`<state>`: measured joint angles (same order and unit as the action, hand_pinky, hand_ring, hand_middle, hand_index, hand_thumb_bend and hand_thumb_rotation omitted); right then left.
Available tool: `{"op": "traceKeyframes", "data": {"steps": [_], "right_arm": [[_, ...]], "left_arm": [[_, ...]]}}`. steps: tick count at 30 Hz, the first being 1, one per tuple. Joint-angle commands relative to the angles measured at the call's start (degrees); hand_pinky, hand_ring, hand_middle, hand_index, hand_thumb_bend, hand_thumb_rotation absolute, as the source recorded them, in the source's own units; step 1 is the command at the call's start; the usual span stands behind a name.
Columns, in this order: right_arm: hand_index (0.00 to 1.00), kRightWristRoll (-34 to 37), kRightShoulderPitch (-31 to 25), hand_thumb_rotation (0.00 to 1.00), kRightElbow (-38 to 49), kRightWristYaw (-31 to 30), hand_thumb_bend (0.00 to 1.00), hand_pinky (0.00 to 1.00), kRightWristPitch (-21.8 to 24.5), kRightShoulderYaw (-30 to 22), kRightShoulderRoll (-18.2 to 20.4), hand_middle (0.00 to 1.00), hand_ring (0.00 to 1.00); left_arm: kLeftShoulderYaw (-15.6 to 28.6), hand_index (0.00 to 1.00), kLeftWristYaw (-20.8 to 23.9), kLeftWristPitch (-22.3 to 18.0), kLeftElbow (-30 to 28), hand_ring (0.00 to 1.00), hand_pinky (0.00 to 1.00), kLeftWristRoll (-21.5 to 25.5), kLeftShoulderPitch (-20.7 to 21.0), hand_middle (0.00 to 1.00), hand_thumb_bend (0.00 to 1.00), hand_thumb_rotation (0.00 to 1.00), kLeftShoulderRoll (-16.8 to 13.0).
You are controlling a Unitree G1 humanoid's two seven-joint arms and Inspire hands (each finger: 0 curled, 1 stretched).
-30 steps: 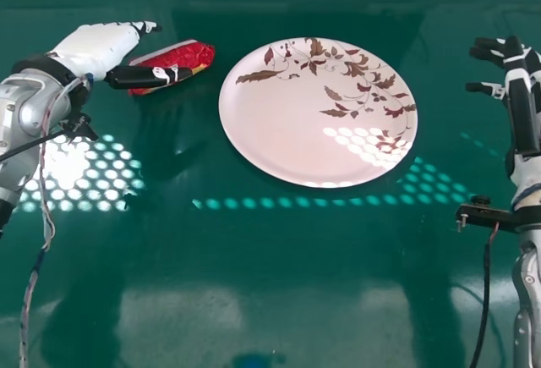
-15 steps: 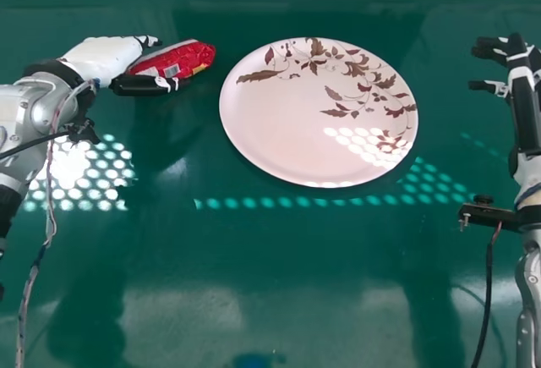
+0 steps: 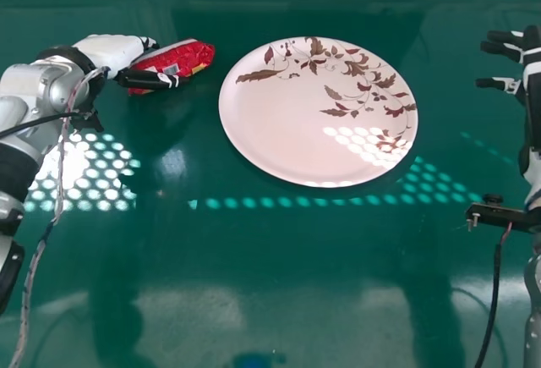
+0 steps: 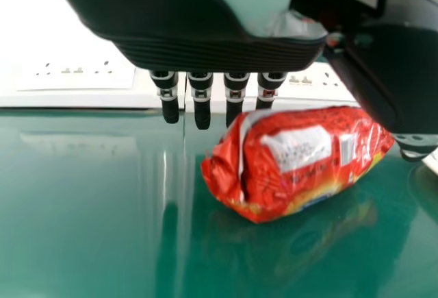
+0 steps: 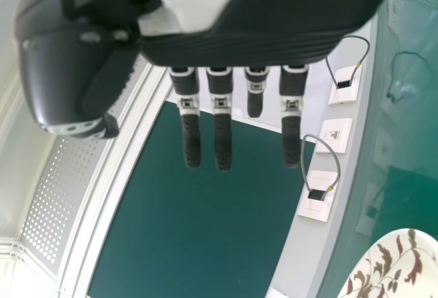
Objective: Pick up biscuit and place it in the plate
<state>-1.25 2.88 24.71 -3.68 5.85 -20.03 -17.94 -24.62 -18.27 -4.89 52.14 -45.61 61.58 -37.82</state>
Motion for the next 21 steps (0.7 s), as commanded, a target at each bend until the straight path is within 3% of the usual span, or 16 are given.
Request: {"op": "traceKeyframes", "data": {"steps": [1, 6, 8, 10, 13, 14, 17, 18, 19, 21], "right_arm": [[0.72, -0.2, -1.0, 0.39, 1.1, 0.1, 0.64, 0.57, -0.1, -0.5, -0.5, 0.72, 0.68], [0.72, 0.3, -1.0, 0.39, 1.7, 0.2, 0.65, 0.57, -0.2, -0.6, -0.1, 0.73, 0.69], [0.73, 0.3, -1.1, 0.39, 2.5, 0.4, 0.65, 0.55, 0.1, -0.5, 0.2, 0.73, 0.69], [0.73, 0.3, -1.2, 0.38, 3.4, 0.7, 0.64, 0.55, 0.9, -0.4, 0.6, 0.73, 0.69], [0.73, 0.1, -1.1, 0.37, 4.9, 1.2, 0.64, 0.55, 2.7, -0.2, 1.2, 0.73, 0.68], [0.73, 0.1, -1.2, 0.37, 5.4, 1.3, 0.64, 0.55, 3.2, -0.1, 1.3, 0.73, 0.69], [0.74, 0.6, -1.3, 0.35, 6.1, 1.3, 0.62, 0.55, 3.4, -0.2, 1.4, 0.73, 0.68], [0.74, 0.7, -1.3, 0.34, 6.1, 1.2, 0.61, 0.55, 3.2, -0.3, 1.3, 0.73, 0.69], [0.74, 0.8, -1.3, 0.34, 6.1, 1.1, 0.61, 0.56, 3.1, -0.3, 1.2, 0.73, 0.69], [0.75, 1.0, -1.3, 0.34, 6.0, 1.0, 0.59, 0.58, 2.8, -0.6, 1.0, 0.74, 0.70]], "left_arm": [[-2.0, 1.00, 0.1, 0.4, 2.5, 1.00, 1.00, -1.4, 2.1, 1.00, 1.00, 0.45, 0.9], [-5.2, 0.96, 1.0, 0.2, 7.4, 0.95, 0.98, -4.1, 5.5, 0.94, 0.99, 0.40, 2.3], [-7.2, 0.93, 1.1, -0.3, 9.2, 0.89, 0.90, -5.9, 6.9, 0.89, 0.98, 0.42, 2.6], [-8.4, 0.91, 1.4, -0.7, 11.1, 0.87, 0.89, -6.7, 8.1, 0.87, 0.97, 0.41, 3.1], [-10.0, 0.86, 1.9, -0.6, 13.6, 0.77, 0.71, -7.7, 9.6, 0.81, 0.93, 0.36, 4.0], [-9.8, 0.84, 1.7, -0.5, 14.2, 0.71, 0.58, -7.1, 9.9, 0.77, 0.89, 0.30, 4.4], [-8.1, 0.78, 1.2, -1.5, 16.4, 0.66, 0.51, -4.4, 10.2, 0.73, 0.80, 0.06, 4.9], [-8.0, 0.70, 2.0, -2.3, 17.4, 0.62, 0.51, -3.9, 10.1, 0.69, 0.75, 0.03, 4.8], [-8.1, 0.58, 3.0, -3.1, 18.3, 0.60, 0.52, -3.7, 10.0, 0.65, 0.61, 0.03, 4.8], [-8.3, 0.49, 5.7, -4.6, 19.6, 0.57, 0.51, -3.5, 9.7, 0.58, 0.54, 0.01, 4.7]]}}
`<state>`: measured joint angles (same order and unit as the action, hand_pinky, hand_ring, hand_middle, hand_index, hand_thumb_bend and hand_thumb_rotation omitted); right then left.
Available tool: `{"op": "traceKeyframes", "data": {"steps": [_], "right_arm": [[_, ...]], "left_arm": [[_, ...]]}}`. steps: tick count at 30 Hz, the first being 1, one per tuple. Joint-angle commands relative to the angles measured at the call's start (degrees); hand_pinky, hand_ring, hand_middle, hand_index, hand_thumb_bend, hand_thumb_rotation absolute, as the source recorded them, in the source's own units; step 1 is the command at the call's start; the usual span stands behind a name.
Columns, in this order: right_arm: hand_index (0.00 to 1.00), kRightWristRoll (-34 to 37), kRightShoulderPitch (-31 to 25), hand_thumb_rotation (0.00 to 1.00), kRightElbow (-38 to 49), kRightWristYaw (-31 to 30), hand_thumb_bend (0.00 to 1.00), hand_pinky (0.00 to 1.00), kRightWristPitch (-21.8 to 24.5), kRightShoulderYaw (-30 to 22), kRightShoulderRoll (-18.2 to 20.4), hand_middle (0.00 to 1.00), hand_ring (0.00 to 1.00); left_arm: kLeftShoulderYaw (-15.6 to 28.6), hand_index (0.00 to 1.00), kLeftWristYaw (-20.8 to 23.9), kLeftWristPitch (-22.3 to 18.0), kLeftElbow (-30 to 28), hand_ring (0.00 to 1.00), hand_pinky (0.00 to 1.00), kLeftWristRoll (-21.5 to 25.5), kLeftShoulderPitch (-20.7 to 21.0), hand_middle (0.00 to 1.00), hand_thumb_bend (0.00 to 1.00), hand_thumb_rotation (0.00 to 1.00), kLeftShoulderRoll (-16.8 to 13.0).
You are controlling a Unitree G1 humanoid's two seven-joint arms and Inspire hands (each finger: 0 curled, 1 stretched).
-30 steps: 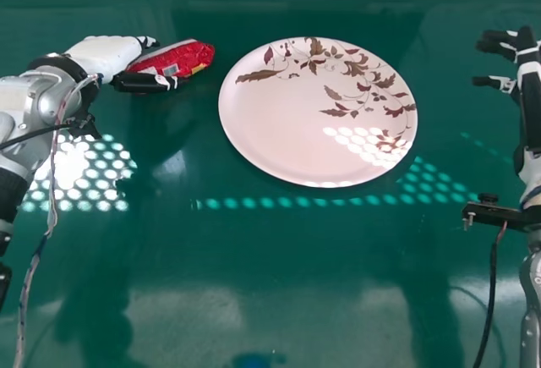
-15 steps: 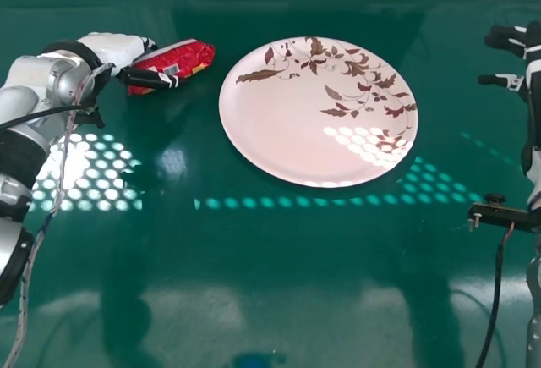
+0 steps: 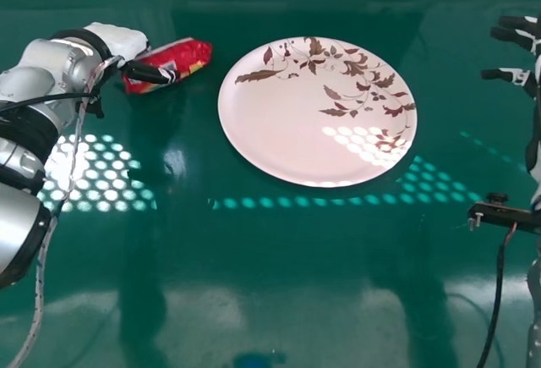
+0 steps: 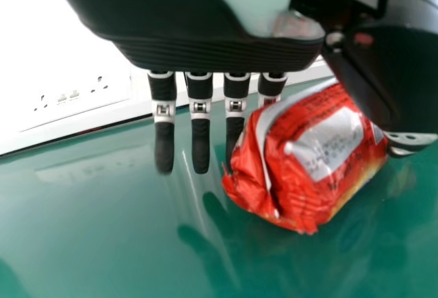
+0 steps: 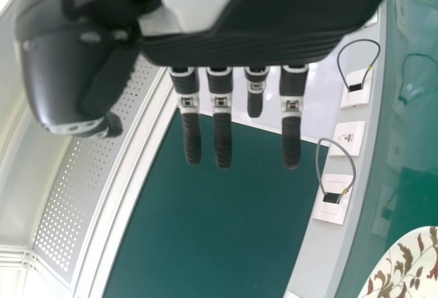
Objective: Pick up biscuit and place it in the plate
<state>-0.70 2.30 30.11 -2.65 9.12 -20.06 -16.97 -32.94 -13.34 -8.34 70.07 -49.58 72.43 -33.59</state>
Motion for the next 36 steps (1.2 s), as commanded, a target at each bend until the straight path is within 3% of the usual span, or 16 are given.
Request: {"op": "traceKeyframes", "data": {"steps": [1, 9, 20, 21, 24, 27, 36], "right_arm": [[0.75, 0.4, -0.8, 0.34, 0.6, 0.0, 0.58, 0.58, -0.5, -0.6, 0.0, 0.74, 0.70], [0.76, 0.7, -0.7, 0.30, 1.0, 0.0, 0.54, 0.60, -0.3, -1.0, -0.1, 0.76, 0.73], [0.76, 0.7, -1.1, 0.29, 2.4, 0.3, 0.53, 0.60, 0.7, -1.1, 0.1, 0.76, 0.72], [0.76, 0.6, -1.1, 0.29, 2.6, 0.3, 0.53, 0.60, 0.9, -1.0, 0.0, 0.76, 0.72], [0.76, 0.3, -1.3, 0.29, 3.5, 0.5, 0.53, 0.61, 2.0, -0.8, 0.2, 0.76, 0.72], [0.76, -0.2, -1.6, 0.29, 4.4, 0.8, 0.53, 0.61, 3.2, -0.7, 0.3, 0.76, 0.72], [0.74, -0.6, -2.0, 0.27, 4.2, 1.1, 0.52, 0.56, 2.8, -0.4, 0.4, 0.72, 0.68]], "left_arm": [[-0.2, 0.47, 1.7, -1.8, 2.1, 0.56, 0.51, 0.6, -1.2, 0.57, 0.52, 0.00, 0.4], [-1.0, 0.45, 5.3, -4.8, 2.7, 0.54, 0.48, 0.3, -1.1, 0.55, 0.51, 0.00, 0.0], [0.7, 0.46, 4.3, -6.8, 0.4, 0.53, 0.47, 2.5, -0.7, 0.54, 0.51, 0.00, -0.8], [1.2, 0.45, 3.6, -7.1, -0.4, 0.50, 0.45, 3.2, -0.5, 0.54, 0.50, 0.00, -1.0], [2.2, 0.45, 2.0, -7.3, -3.9, 0.47, 0.43, 4.4, -0.2, 0.54, 0.50, 0.00, -2.2], [3.2, 0.47, 1.9, -8.5, -8.4, 0.47, 0.33, 5.4, -1.1, 0.55, 0.47, 0.00, -4.1], [10.5, 0.48, -4.1, -9.2, -28.3, 0.43, 0.32, 11.8, -5.6, 0.53, 0.47, 0.00, -8.8]]}}
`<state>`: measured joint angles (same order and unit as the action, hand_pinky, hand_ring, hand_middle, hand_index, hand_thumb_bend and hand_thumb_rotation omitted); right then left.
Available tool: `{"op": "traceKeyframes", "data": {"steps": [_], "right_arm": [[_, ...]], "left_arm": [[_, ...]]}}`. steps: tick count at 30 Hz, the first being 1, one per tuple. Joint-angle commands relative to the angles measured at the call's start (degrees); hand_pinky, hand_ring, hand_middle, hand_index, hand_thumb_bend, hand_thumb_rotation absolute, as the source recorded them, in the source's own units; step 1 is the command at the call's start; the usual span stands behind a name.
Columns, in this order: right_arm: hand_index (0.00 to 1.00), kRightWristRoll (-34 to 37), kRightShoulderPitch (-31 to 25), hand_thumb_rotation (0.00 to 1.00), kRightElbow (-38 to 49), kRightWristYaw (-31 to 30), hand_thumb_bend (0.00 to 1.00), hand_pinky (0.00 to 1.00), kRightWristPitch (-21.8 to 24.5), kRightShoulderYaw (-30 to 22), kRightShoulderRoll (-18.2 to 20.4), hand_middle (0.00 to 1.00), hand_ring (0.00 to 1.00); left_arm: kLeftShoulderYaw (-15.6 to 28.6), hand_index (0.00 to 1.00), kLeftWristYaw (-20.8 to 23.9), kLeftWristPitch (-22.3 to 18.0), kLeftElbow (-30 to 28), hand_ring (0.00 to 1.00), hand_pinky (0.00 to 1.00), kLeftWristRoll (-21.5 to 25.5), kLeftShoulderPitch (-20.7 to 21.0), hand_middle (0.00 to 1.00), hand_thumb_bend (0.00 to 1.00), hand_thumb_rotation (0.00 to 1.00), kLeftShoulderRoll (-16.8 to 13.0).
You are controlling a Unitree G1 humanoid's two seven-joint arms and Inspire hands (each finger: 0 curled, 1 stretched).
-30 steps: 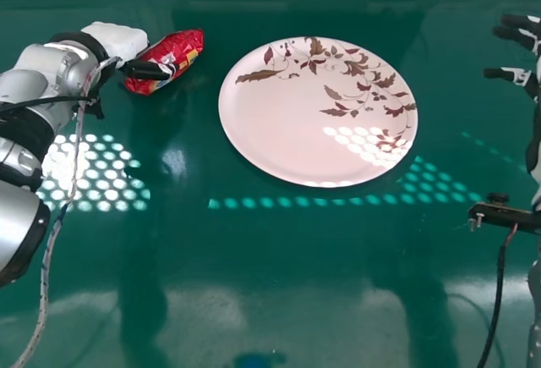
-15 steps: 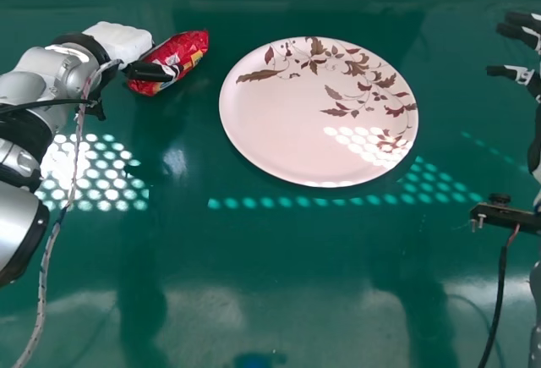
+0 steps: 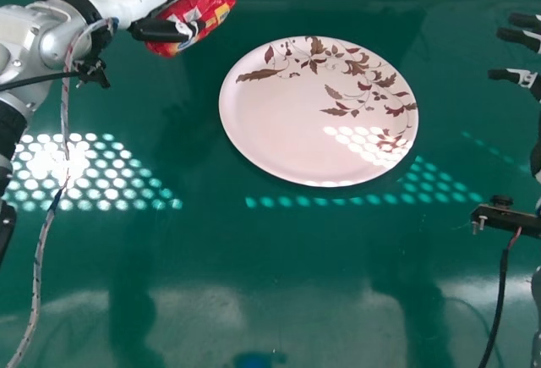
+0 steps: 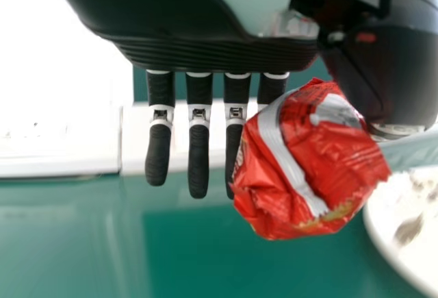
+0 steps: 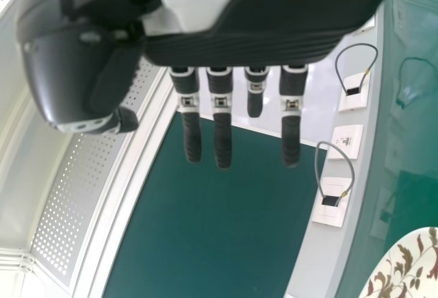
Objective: Pick up biscuit and place it in the plate
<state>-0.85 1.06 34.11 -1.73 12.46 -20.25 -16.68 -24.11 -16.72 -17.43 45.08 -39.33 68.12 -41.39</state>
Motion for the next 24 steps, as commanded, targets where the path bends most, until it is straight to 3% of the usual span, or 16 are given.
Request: {"op": "traceKeyframes", "data": {"steps": [1, 5, 8, 14, 24], "right_arm": [[0.74, -0.4, -0.7, 0.27, 0.3, 0.2, 0.52, 0.56, -0.4, -0.2, 0.1, 0.72, 0.67], [0.74, 0.3, -0.5, 0.25, 0.1, 0.0, 0.51, 0.54, -0.7, -0.2, 0.3, 0.72, 0.66], [0.74, 0.2, -0.2, 0.24, 0.0, 0.2, 0.52, 0.54, -0.4, 0.0, 0.5, 0.71, 0.65], [0.74, 0.0, 0.2, 0.24, 0.8, 0.7, 0.53, 0.55, 1.3, 0.4, 1.0, 0.71, 0.66], [0.75, -1.1, 0.4, 0.24, 2.9, 1.8, 0.56, 0.58, 4.9, 1.1, 1.5, 0.74, 0.69]], "left_arm": [[2.4, 0.48, -1.5, 0.2, -5.5, 0.44, 0.32, 2.1, -1.8, 0.53, 0.47, 0.00, -1.3], [4.9, 0.49, -4.5, 2.4, -13.6, 0.43, 0.30, 3.3, -3.7, 0.54, 0.47, 0.00, -1.5], [6.1, 0.49, -5.2, 0.8, -17.0, 0.44, 0.31, 4.5, -4.3, 0.53, 0.47, 0.00, -1.2], [5.1, 0.50, -5.3, -3.7, -19.3, 0.42, 0.30, 5.3, -4.6, 0.52, 0.47, 0.00, 1.6], [3.5, 0.49, -5.3, -6.3, -21.5, 0.43, 0.31, 4.5, -6.6, 0.54, 0.47, 0.00, 8.1]]}}
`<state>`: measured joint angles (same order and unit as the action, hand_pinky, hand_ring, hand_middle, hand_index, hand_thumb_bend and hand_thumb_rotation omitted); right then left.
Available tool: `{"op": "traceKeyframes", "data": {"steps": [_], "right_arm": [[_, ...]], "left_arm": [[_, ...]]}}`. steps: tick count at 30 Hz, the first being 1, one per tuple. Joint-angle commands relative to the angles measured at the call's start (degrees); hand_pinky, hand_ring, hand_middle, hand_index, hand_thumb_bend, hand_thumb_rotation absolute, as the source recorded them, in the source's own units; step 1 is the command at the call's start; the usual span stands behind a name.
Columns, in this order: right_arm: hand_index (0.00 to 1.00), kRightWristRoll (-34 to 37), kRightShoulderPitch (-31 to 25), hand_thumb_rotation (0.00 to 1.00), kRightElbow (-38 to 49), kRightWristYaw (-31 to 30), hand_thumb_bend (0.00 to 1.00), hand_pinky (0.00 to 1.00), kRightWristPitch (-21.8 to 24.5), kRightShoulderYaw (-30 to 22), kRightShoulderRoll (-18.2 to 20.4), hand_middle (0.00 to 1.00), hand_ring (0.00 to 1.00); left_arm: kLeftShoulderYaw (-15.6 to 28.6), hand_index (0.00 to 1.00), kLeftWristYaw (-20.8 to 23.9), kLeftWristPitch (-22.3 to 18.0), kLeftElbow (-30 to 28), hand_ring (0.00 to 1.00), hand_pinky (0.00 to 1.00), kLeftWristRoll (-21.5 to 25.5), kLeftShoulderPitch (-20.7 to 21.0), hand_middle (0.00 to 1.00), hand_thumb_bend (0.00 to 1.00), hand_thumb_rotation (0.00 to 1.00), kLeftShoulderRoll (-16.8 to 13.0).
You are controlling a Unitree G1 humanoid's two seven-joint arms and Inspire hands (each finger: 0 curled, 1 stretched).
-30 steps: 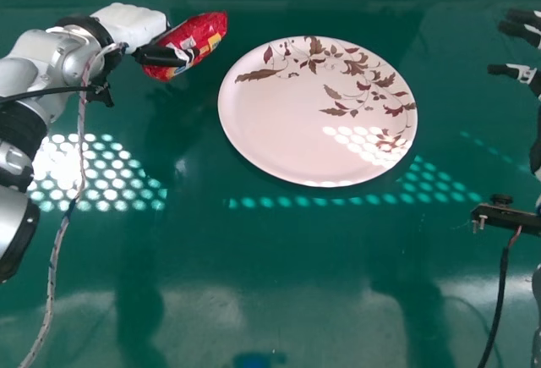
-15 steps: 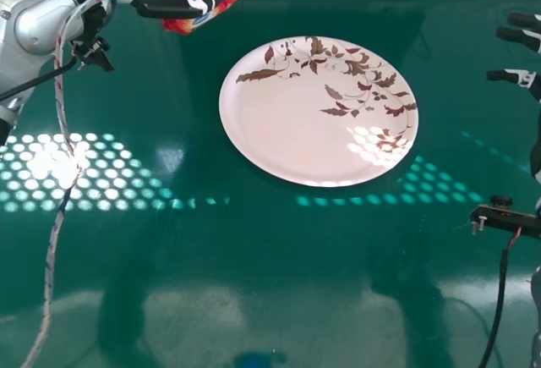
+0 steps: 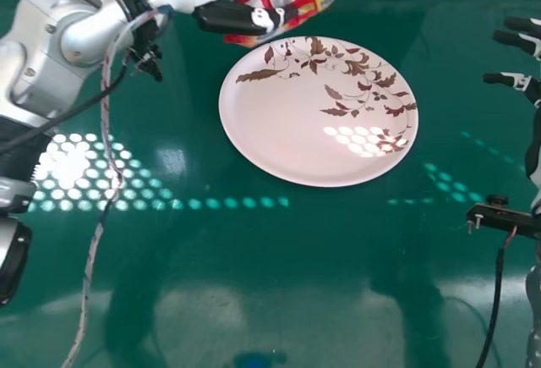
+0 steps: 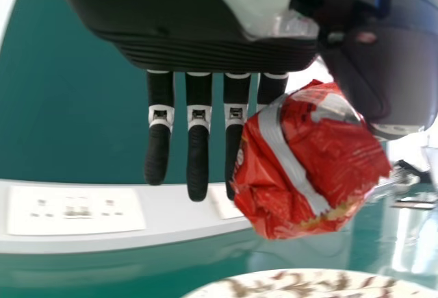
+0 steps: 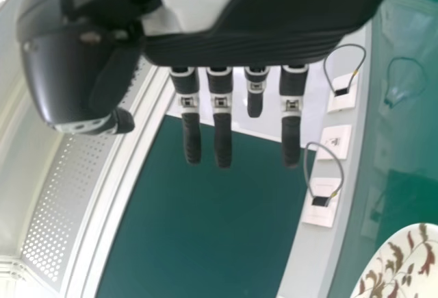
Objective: Pick up biscuit and place it in the plate
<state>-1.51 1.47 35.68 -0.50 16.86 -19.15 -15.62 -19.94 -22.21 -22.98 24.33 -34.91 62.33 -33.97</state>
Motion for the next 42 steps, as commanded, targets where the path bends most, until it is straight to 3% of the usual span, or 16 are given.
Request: {"op": "traceKeyframes", "data": {"steps": [1, 10, 16, 30, 42], "right_arm": [[0.75, -0.4, 0.0, 0.23, 1.5, 0.6, 0.55, 0.57, 0.7, 0.1, 0.5, 0.74, 0.69], [0.74, -0.2, 0.4, 0.21, 1.9, 0.8, 0.55, 0.55, 0.9, 0.4, 1.3, 0.72, 0.68], [0.74, -0.9, 0.6, 0.21, 1.8, 1.0, 0.55, 0.56, 1.2, 0.3, 1.2, 0.73, 0.68], [0.75, -1.2, 0.9, 0.21, 2.1, 1.0, 0.55, 0.57, 1.8, 0.4, 1.2, 0.73, 0.68], [0.75, -1.0, 0.5, 0.19, 2.2, 0.7, 0.51, 0.56, 1.2, 0.5, 1.0, 0.73, 0.68]], "left_arm": [[-0.9, 0.49, 0.2, -1.2, -0.5, 0.43, 0.31, -0.1, -0.8, 0.54, 0.47, 0.00, 1.2], [-3.8, 0.51, 0.3, -1.2, 3.2, 0.43, 0.29, -3.1, -0.3, 0.54, 0.47, 0.00, 6.0], [-6.0, 0.52, -0.7, 1.1, 7.1, 0.43, 0.28, -5.7, 0.8, 0.53, 0.46, 0.00, 8.4], [-8.0, 0.52, 2.5, -0.8, 15.1, 0.43, 0.28, -9.1, 4.0, 0.53, 0.47, 0.00, 9.8], [-8.6, 0.55, 3.8, -1.4, 16.3, 0.41, 0.27, -10.0, 5.4, 0.51, 0.46, 0.00, 9.8]]}}
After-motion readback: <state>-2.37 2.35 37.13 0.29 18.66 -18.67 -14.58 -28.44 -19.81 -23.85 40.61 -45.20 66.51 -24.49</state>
